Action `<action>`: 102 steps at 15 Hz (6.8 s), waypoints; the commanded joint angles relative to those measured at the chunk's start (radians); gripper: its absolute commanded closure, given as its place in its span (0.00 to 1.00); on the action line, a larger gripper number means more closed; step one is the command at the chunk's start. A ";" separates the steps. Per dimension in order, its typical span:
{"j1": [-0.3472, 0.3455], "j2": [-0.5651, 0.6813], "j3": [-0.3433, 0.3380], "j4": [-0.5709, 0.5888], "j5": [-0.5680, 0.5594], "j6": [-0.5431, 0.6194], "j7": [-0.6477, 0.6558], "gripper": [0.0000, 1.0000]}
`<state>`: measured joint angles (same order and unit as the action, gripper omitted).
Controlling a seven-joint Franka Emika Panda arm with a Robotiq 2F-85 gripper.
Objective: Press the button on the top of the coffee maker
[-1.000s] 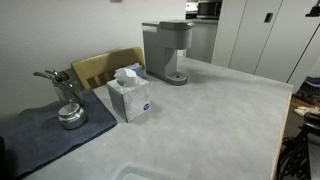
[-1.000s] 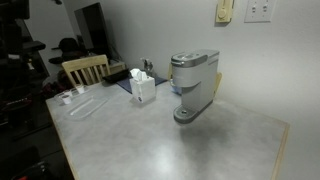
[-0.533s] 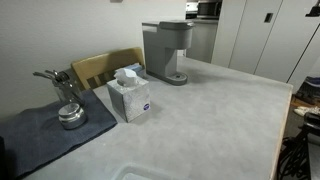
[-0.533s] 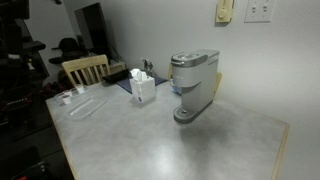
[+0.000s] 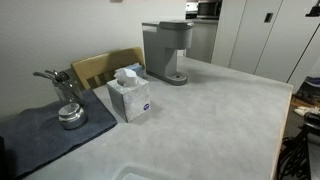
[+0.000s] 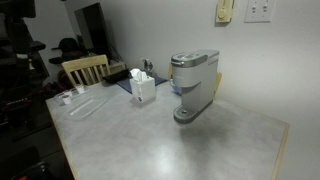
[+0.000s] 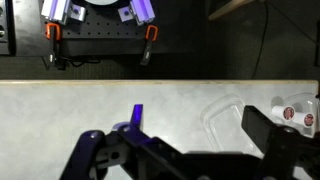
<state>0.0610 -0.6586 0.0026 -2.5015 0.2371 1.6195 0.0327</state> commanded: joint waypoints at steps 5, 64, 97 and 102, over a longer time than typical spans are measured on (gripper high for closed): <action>-0.063 0.080 -0.019 0.009 -0.074 0.171 -0.031 0.00; -0.103 0.567 -0.063 0.424 -0.281 0.681 -0.063 0.00; -0.134 0.876 -0.077 0.785 -0.262 0.664 -0.081 0.00; -0.136 0.961 -0.086 0.933 -0.292 0.509 -0.053 0.00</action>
<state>-0.0654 0.2344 -0.0775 -1.6822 -0.0435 2.2384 -0.0162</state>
